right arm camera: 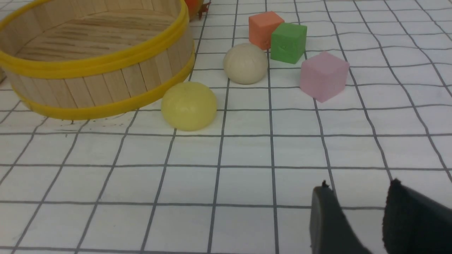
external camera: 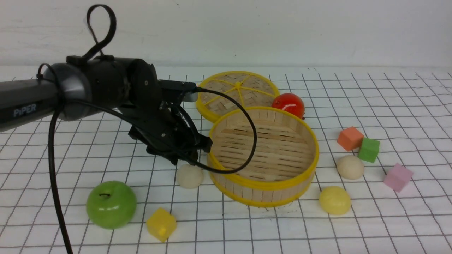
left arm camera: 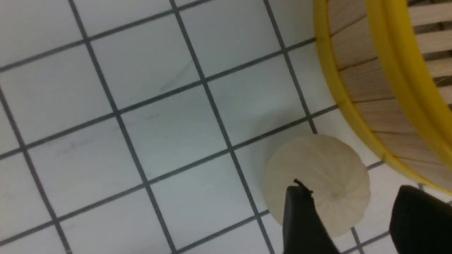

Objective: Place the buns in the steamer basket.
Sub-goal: Use the left arm to grab a steamed stuffed bun

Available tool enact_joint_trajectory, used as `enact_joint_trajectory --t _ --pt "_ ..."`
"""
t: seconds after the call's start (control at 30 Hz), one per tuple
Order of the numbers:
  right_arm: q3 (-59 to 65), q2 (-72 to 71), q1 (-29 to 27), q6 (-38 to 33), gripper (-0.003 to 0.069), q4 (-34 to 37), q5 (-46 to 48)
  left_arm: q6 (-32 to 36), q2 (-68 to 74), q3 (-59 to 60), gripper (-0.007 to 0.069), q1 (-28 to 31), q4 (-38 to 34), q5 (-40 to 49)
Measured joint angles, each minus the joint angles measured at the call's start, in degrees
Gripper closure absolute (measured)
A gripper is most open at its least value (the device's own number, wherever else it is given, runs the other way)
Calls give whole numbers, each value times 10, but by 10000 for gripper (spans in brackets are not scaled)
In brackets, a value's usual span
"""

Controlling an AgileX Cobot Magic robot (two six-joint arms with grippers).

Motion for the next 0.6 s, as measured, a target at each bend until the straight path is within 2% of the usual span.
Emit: enact_joint_trajectory --t 0.6 --pt "0 0 0 0 419 0 0 4 38 0 331 0 -6 -46"
